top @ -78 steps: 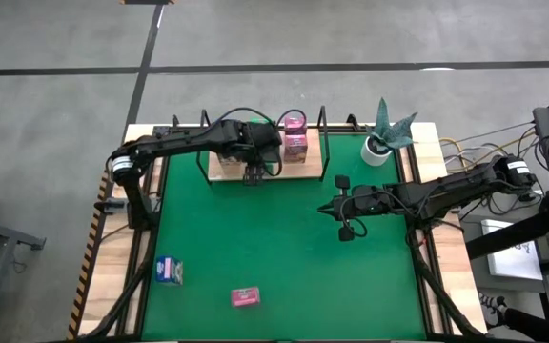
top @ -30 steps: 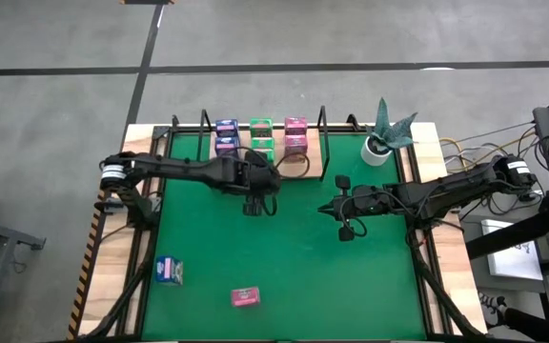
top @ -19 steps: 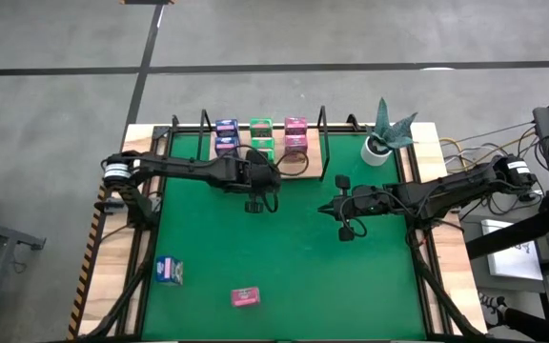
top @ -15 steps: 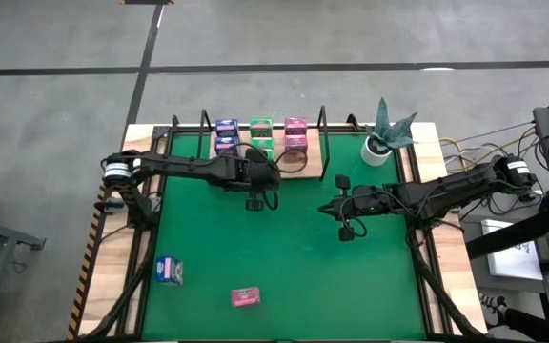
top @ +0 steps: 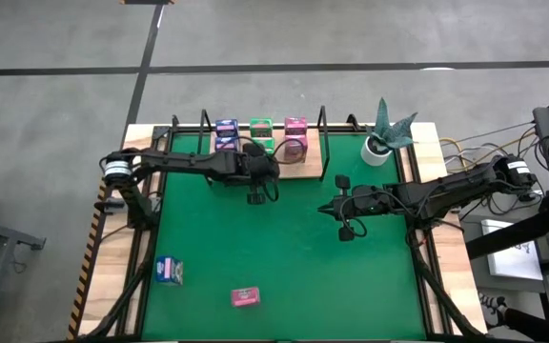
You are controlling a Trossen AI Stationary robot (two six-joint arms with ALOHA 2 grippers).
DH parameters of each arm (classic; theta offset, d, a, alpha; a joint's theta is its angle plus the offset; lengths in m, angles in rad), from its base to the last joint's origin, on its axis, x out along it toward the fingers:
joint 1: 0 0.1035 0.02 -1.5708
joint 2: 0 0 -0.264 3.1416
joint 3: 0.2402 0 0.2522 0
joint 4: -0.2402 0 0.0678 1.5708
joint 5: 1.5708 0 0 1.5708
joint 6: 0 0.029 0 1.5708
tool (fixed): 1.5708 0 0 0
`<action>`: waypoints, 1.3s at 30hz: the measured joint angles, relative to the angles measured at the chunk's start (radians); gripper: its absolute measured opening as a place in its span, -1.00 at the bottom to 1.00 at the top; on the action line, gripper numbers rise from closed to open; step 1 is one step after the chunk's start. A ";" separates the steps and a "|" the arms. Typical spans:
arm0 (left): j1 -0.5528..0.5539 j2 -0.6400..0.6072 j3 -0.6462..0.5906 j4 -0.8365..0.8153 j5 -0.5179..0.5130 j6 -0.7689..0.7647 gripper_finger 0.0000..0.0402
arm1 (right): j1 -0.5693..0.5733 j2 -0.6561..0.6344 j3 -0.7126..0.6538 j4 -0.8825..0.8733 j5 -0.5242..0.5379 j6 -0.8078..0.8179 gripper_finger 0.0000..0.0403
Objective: Stack cereal on shelf
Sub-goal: Put the green cereal box aligned with the other green cereal boxes on the shelf
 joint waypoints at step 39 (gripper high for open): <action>0.016 -0.015 -0.001 -0.008 0.000 -0.055 -1.00 | 0.000 0.000 0.000 0.000 0.000 0.000 -0.96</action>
